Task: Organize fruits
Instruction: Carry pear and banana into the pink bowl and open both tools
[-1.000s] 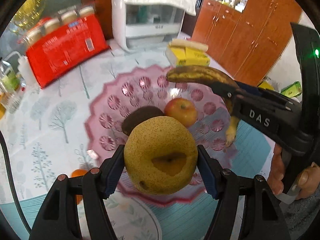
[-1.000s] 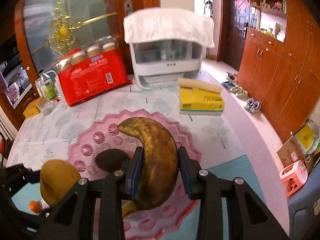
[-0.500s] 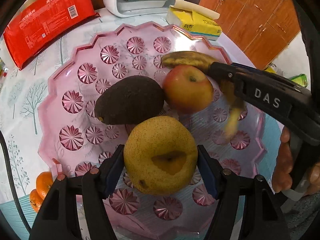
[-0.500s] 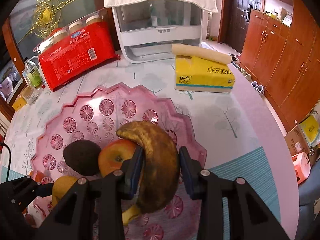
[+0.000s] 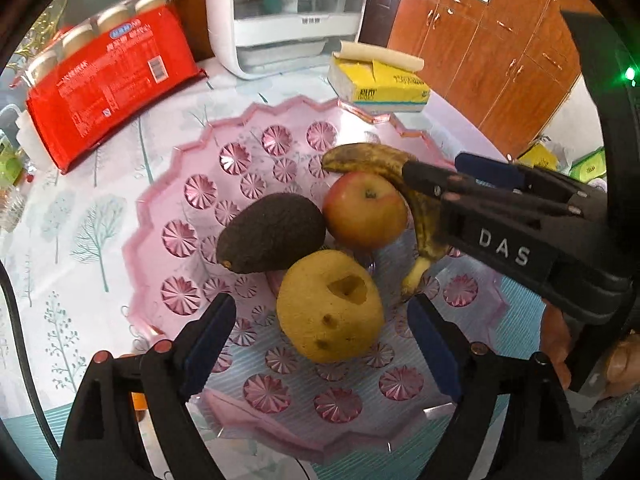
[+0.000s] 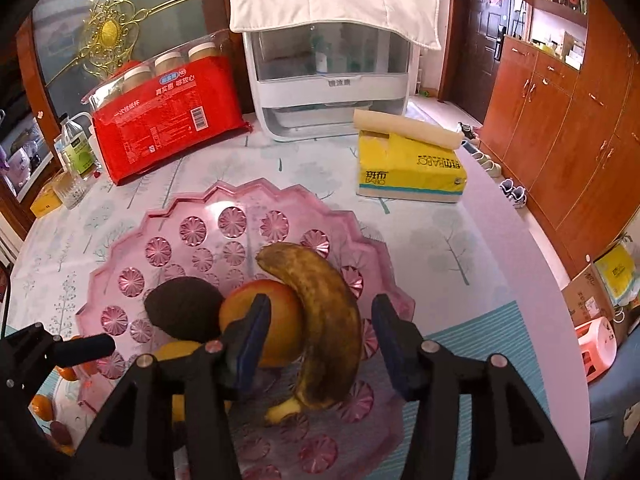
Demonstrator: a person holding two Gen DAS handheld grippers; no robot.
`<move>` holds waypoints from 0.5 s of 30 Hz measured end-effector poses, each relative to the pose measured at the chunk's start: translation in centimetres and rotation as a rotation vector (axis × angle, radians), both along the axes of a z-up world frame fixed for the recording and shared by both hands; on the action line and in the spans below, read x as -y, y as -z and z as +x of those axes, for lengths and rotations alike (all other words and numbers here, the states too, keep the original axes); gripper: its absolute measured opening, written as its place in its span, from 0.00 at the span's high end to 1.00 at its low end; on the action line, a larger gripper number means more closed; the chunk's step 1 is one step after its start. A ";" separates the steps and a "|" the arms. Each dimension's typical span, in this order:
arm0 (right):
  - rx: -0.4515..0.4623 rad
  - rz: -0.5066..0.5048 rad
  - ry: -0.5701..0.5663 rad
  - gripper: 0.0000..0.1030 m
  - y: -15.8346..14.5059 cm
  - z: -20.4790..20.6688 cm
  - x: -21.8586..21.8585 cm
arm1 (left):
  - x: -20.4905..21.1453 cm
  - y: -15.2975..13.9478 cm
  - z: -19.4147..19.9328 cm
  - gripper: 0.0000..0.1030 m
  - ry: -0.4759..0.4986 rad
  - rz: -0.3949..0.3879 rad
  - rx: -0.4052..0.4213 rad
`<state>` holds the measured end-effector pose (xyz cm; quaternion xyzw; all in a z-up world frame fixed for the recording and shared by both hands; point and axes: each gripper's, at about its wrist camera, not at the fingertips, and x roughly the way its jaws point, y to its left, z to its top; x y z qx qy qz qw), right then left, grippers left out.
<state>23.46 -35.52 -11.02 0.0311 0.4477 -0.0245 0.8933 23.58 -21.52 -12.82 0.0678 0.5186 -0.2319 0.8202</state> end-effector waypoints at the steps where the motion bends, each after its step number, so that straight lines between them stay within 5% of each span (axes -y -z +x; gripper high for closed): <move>1: 0.000 0.004 -0.002 0.49 -0.1 -0.1 0.0 | -0.2 -0.4 -0.1 0.16 -0.004 0.000 0.004; 15: -0.009 0.025 0.005 0.49 -0.6 -1.9 -0.4 | -2.9 -2.6 -0.3 0.16 -0.088 0.005 0.053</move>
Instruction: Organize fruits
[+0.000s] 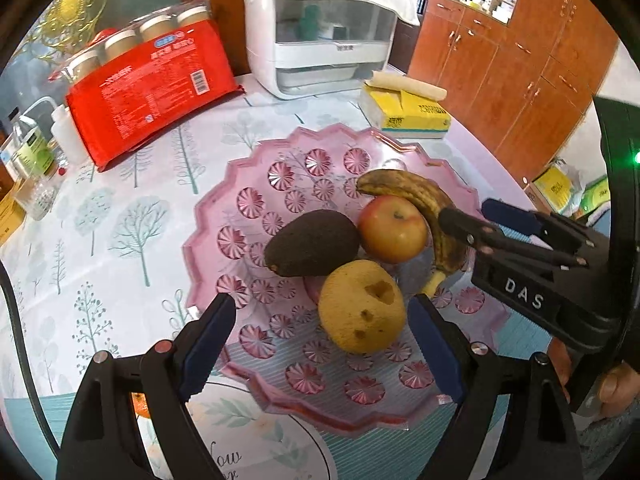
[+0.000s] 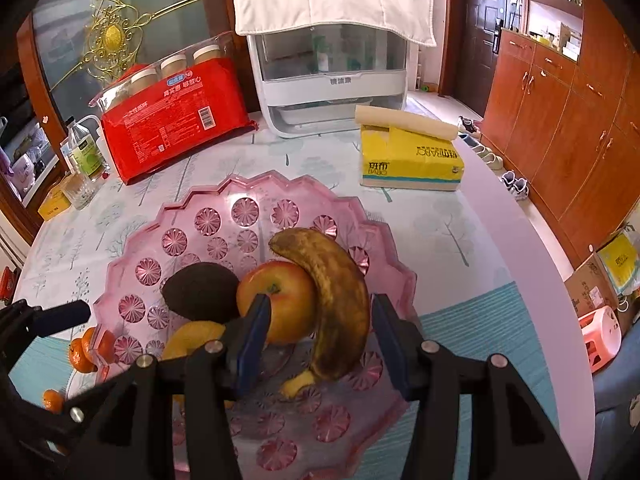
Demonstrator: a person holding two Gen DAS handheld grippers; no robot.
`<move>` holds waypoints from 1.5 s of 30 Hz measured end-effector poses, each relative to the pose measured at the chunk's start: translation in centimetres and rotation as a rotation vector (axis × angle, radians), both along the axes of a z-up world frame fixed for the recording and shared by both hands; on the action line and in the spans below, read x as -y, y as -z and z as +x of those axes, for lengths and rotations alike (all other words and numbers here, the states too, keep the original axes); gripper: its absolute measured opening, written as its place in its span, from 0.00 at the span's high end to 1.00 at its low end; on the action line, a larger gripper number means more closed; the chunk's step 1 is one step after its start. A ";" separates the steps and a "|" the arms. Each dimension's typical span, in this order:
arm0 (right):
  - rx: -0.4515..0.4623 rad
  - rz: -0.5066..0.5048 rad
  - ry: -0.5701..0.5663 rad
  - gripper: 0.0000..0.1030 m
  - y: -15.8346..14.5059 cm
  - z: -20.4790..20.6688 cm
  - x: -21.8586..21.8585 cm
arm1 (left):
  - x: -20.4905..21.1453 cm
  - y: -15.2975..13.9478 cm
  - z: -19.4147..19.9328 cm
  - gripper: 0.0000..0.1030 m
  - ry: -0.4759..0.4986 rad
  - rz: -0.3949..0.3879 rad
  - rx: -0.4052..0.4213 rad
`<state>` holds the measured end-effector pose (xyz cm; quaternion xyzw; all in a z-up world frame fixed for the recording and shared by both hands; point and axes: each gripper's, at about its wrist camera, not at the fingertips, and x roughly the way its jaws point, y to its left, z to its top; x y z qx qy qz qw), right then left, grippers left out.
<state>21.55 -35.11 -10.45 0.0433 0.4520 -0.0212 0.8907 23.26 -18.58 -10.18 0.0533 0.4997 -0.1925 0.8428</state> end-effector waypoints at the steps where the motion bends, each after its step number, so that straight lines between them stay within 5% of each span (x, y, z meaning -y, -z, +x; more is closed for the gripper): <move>1: -0.001 0.001 0.000 0.49 0.0 -0.1 0.0 | -0.1 -0.1 -0.1 0.16 -0.004 0.000 0.001; 25: -0.003 0.020 0.033 0.49 -3.4 -5.1 -1.3 | -2.1 -4.9 -4.9 0.16 -0.006 -0.013 0.070; 45: 0.093 0.004 -0.057 0.49 -8.4 -13.5 -8.3 | -10.6 -9.1 -13.0 0.15 -0.083 -0.041 0.123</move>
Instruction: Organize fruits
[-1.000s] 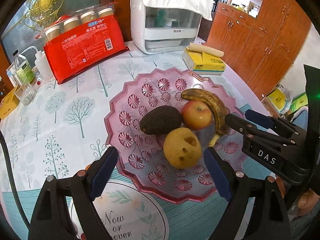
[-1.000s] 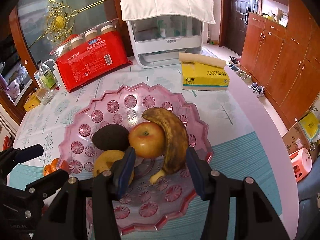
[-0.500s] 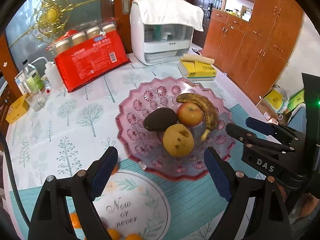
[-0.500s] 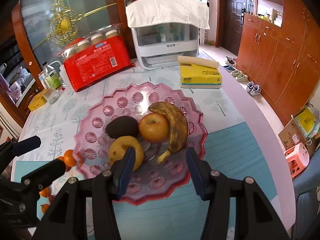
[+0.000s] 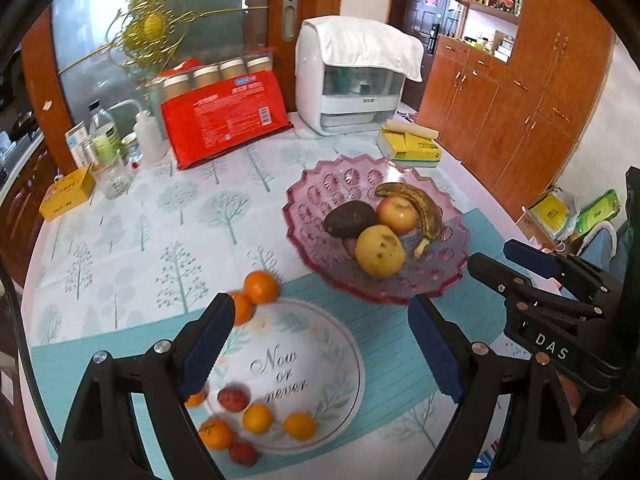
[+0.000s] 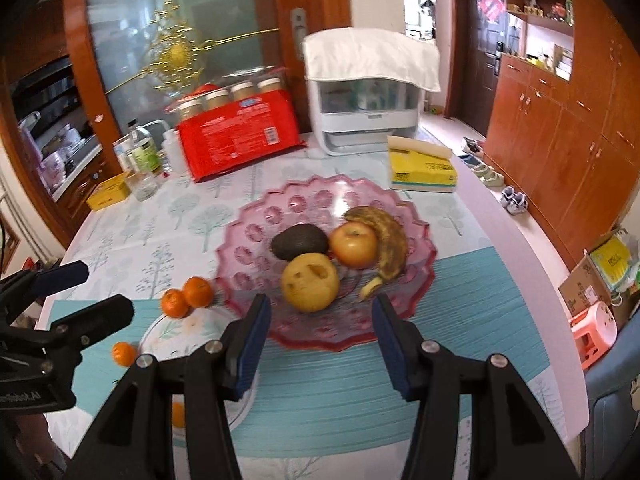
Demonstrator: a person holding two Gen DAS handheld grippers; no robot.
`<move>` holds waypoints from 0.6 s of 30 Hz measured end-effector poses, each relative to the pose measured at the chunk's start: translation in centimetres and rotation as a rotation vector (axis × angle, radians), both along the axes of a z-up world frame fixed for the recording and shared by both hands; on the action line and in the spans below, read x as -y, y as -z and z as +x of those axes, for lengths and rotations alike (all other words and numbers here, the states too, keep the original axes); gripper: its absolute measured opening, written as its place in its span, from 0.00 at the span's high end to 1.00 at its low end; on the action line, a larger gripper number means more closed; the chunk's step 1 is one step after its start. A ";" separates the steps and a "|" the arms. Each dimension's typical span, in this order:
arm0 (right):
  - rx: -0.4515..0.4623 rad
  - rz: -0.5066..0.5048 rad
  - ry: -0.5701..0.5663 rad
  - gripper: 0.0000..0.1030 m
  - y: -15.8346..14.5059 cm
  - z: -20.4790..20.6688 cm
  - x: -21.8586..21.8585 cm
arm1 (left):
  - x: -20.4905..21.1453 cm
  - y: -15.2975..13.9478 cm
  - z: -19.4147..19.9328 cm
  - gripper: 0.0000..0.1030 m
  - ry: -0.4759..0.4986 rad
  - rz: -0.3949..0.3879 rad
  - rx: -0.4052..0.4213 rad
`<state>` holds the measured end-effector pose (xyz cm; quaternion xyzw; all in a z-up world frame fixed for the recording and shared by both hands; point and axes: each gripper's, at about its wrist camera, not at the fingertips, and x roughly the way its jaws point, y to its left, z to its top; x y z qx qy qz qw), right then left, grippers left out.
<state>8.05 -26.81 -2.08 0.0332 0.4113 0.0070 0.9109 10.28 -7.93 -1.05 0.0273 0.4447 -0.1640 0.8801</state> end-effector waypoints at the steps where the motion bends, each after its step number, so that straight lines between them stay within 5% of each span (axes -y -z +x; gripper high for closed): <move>1: 0.001 0.000 -0.010 0.49 0.0 -0.3 -0.5 | -0.6 0.0 -0.4 0.15 -0.010 -0.001 -0.002; 18: -0.046 0.047 -0.178 0.49 1.6 -2.0 -7.5 | -9.7 2.0 -3.5 0.15 -0.178 0.060 -0.050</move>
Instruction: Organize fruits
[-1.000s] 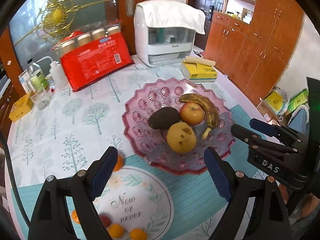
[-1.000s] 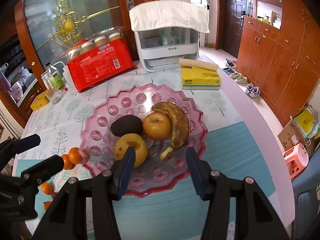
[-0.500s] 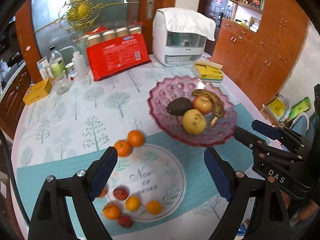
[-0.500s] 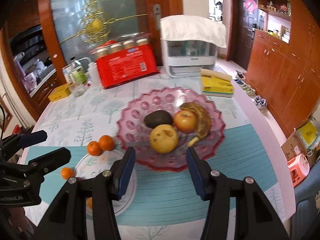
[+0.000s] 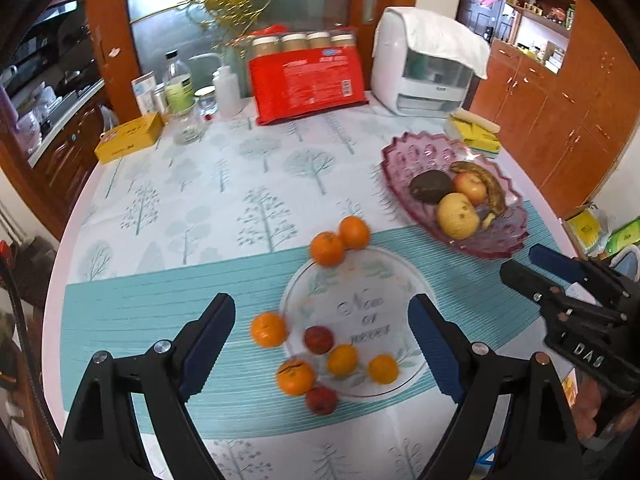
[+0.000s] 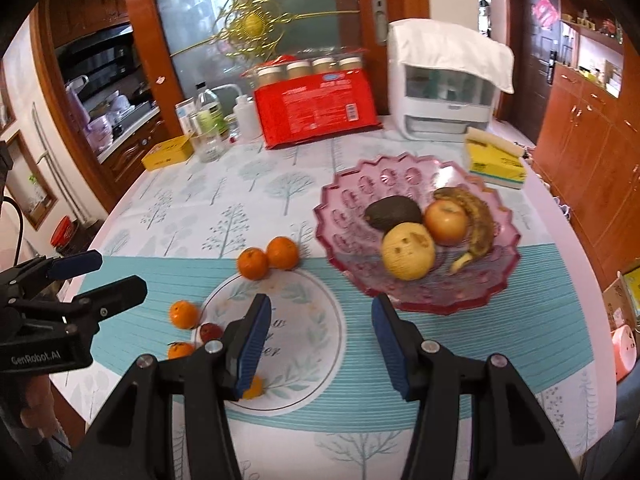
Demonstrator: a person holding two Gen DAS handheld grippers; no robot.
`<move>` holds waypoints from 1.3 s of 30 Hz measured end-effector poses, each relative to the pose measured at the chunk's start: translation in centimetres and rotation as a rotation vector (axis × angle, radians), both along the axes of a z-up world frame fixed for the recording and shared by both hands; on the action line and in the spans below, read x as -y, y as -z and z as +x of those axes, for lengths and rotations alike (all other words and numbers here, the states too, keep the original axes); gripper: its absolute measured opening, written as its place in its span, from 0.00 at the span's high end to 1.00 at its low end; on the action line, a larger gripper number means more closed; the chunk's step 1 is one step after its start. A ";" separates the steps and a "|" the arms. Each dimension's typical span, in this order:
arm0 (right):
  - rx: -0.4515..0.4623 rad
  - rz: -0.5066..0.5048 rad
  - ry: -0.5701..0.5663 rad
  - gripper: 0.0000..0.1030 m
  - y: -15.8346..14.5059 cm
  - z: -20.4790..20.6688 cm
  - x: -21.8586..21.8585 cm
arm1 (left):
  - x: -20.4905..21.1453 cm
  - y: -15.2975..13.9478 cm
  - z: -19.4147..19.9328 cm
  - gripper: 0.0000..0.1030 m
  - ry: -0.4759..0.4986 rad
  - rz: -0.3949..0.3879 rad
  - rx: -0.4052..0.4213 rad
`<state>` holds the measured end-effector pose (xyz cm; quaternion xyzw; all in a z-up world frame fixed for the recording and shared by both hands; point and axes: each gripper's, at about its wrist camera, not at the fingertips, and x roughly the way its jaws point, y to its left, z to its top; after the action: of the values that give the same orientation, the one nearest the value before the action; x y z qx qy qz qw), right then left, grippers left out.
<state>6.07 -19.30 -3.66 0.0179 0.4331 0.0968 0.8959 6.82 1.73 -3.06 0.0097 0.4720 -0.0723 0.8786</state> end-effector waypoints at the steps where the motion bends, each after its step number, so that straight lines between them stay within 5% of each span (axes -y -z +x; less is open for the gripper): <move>1: -0.004 0.001 -0.008 0.49 0.1 0.1 -0.3 | -0.4 0.2 -0.1 0.15 -0.010 0.012 -0.001; 20: -0.088 0.062 -0.056 0.49 3.5 4.2 -3.2 | -4.2 6.0 2.9 0.15 -0.033 0.051 -0.131; 39: -0.171 0.198 0.093 0.49 8.2 10.1 -3.4 | 2.2 12.4 13.2 0.22 0.216 0.089 -0.170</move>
<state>16.21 -15.95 -11.84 0.1345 0.4947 0.0959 0.8532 20.05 -0.51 -15.51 0.0934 0.5436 -0.1459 0.8213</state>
